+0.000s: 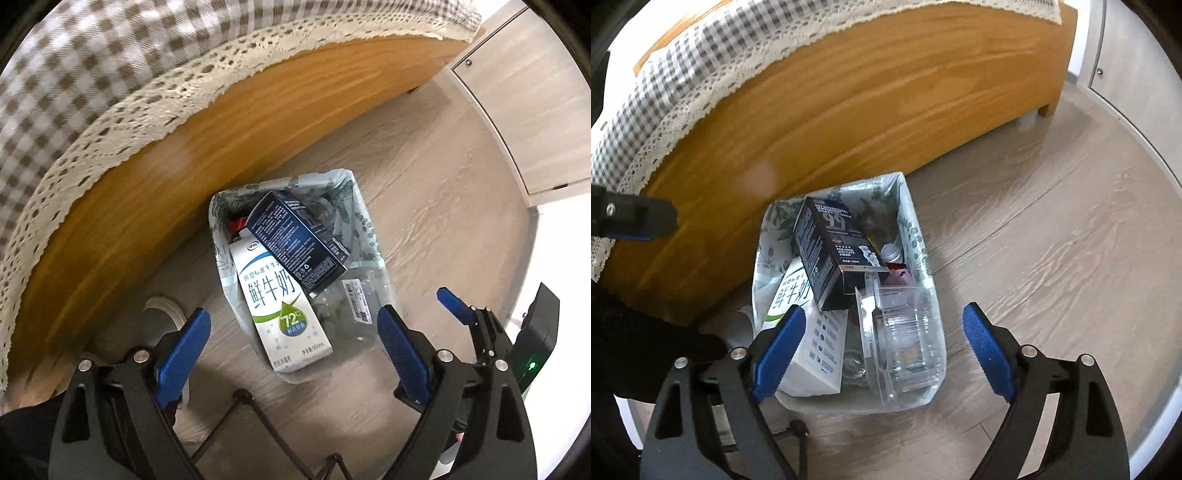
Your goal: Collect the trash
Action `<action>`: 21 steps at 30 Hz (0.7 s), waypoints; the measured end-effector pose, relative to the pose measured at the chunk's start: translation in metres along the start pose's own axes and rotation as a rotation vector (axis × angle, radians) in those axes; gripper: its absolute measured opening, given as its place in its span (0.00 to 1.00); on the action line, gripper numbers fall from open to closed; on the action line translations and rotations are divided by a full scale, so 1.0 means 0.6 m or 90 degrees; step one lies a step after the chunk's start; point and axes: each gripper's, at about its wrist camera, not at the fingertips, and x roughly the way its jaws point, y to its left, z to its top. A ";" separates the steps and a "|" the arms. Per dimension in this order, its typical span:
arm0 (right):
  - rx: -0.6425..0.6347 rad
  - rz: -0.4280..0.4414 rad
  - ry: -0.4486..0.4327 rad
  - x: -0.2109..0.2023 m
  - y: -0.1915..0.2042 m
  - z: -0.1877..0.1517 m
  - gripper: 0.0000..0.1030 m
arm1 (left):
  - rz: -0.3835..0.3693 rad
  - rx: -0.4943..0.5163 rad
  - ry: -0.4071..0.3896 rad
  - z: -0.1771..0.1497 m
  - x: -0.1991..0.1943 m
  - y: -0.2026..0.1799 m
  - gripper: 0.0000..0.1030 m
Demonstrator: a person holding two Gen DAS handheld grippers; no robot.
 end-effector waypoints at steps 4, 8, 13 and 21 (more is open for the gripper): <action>-0.020 -0.045 0.008 -0.030 0.018 0.006 0.81 | -0.016 -0.016 -0.018 -0.014 -0.030 0.011 0.86; -0.047 -0.079 0.003 -0.065 0.044 0.005 0.81 | -0.052 -0.033 -0.080 -0.021 -0.096 0.025 0.86; -0.106 -0.100 -0.040 -0.124 0.102 0.047 0.81 | -0.061 -0.045 -0.184 -0.032 -0.219 0.080 0.86; -0.153 -0.034 -0.143 -0.235 0.282 0.173 0.81 | 0.047 -0.101 -0.362 -0.094 -0.431 0.288 0.86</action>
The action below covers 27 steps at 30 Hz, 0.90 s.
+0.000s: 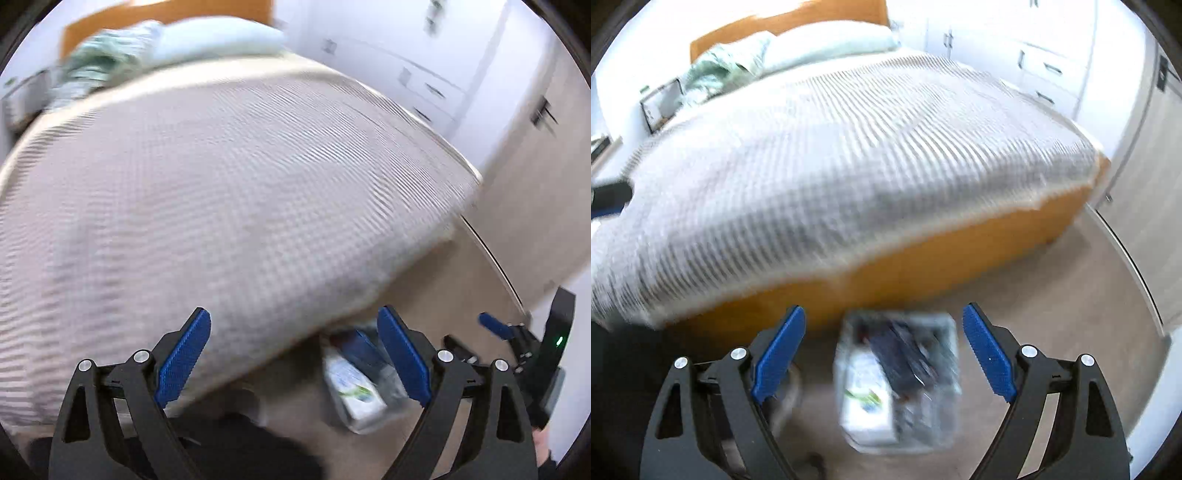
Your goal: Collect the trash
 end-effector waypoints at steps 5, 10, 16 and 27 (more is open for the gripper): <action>-0.004 0.061 -0.013 0.006 0.132 0.112 0.81 | 0.088 -0.048 -0.087 0.047 -0.105 0.173 0.87; -0.072 0.099 -0.061 -0.003 0.291 0.232 0.81 | 0.154 -0.085 -0.181 0.100 -0.170 0.315 0.93; -0.111 0.161 -0.093 0.033 0.443 0.361 0.81 | 0.188 -0.098 -0.229 0.187 -0.155 0.448 0.93; -0.133 0.194 -0.101 0.247 0.623 0.544 0.81 | 0.221 -0.151 -0.284 0.348 -0.008 0.655 0.93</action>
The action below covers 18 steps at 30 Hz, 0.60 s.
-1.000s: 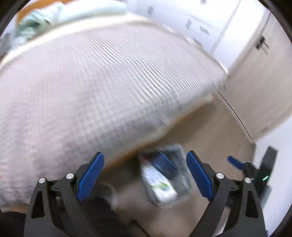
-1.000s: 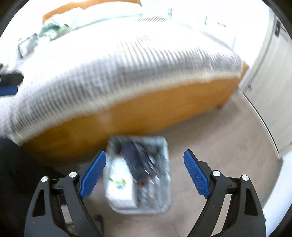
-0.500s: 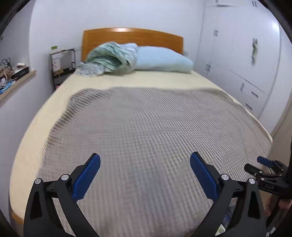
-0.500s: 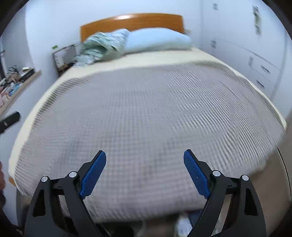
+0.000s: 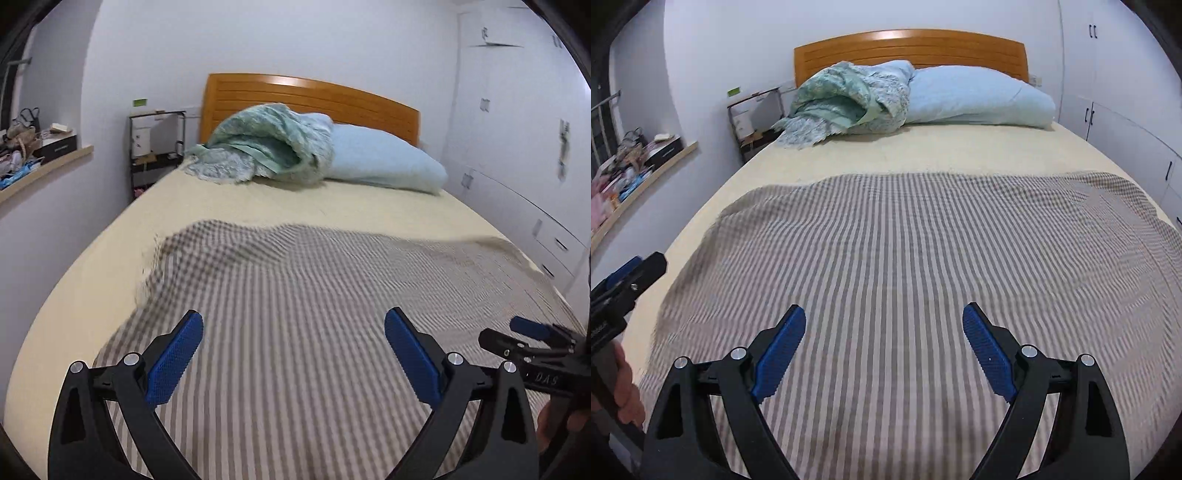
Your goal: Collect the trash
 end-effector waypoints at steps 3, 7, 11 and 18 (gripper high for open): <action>0.010 -0.013 -0.035 0.060 -0.013 0.019 0.81 | 0.016 0.004 -0.040 0.023 0.066 0.008 0.93; 0.015 -0.021 -0.097 0.117 -0.026 0.044 0.81 | 0.036 0.043 -0.109 0.039 0.111 0.000 0.93; -0.007 -0.023 -0.180 0.133 -0.024 0.058 0.81 | 0.047 0.069 -0.168 0.045 0.146 -0.008 0.93; -0.070 -0.032 -0.288 0.132 -0.017 0.054 0.81 | 0.063 0.072 -0.193 0.022 0.153 -0.019 0.93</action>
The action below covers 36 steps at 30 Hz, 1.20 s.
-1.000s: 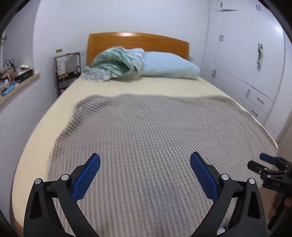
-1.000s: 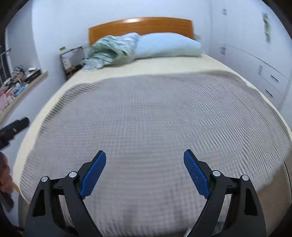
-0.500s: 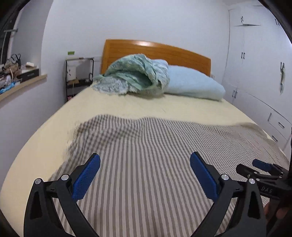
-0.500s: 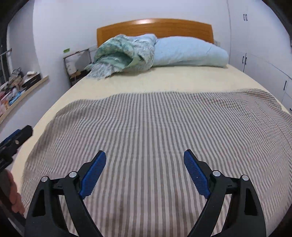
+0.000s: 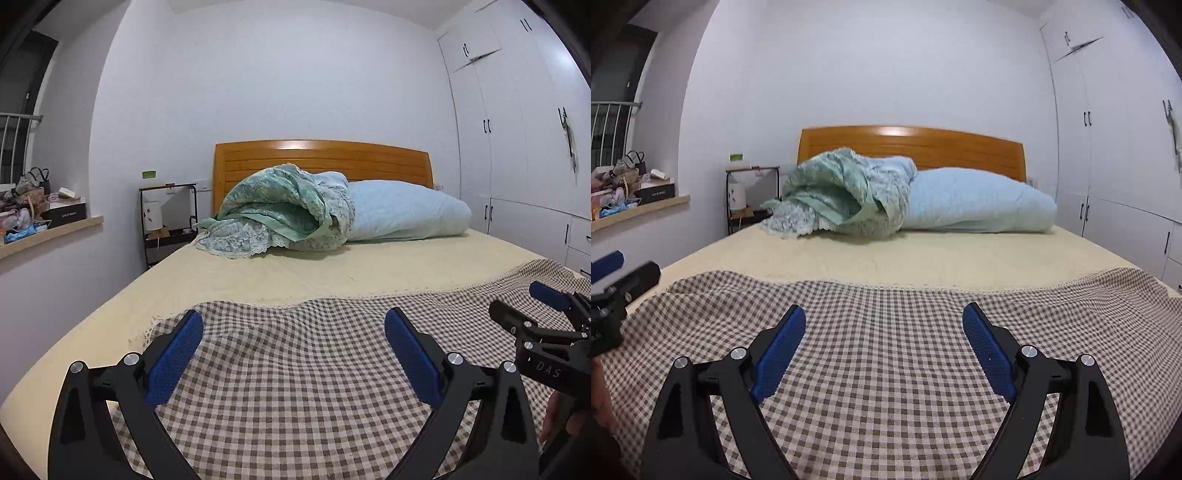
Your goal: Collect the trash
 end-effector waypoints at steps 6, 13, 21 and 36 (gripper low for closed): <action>-0.012 -0.003 -0.006 -0.042 -0.007 0.013 0.81 | -0.003 -0.004 -0.016 0.019 -0.055 -0.004 0.93; -0.027 0.000 -0.015 -0.141 -0.004 0.053 0.81 | -0.011 0.002 -0.049 0.056 -0.176 -0.012 0.93; -0.020 0.015 0.003 -0.302 -0.001 0.070 0.81 | -0.046 -0.013 -0.069 0.092 -0.378 -0.018 0.93; -0.015 0.008 0.084 -0.651 0.013 0.005 0.81 | -0.052 -0.087 -0.037 0.025 -0.785 0.007 0.93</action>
